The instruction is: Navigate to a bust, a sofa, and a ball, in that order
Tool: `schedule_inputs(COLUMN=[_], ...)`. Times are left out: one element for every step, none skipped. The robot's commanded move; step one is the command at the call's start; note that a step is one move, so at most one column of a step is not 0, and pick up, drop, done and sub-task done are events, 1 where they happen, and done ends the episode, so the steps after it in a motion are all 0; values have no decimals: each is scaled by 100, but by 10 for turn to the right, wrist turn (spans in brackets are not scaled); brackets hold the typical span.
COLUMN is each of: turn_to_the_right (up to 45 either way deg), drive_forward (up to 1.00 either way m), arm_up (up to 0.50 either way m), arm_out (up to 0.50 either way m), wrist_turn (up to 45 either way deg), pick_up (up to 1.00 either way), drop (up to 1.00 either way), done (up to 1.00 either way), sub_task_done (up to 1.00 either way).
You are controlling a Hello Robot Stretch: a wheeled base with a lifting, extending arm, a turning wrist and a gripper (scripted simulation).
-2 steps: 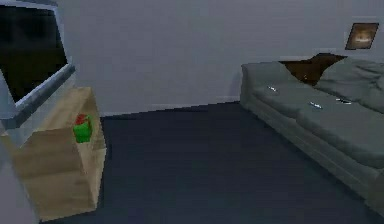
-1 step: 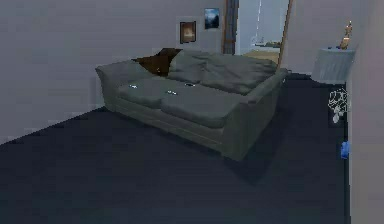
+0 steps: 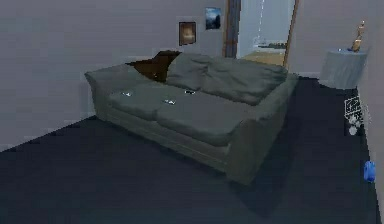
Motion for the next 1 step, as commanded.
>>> schedule_inputs(turn_to_the_right=[360], drive_forward=[0], arm_up=[0], arm_out=[0], wrist_turn=[0], pick_up=[0], drop=[0], done=[0], sub_task_done=[0])
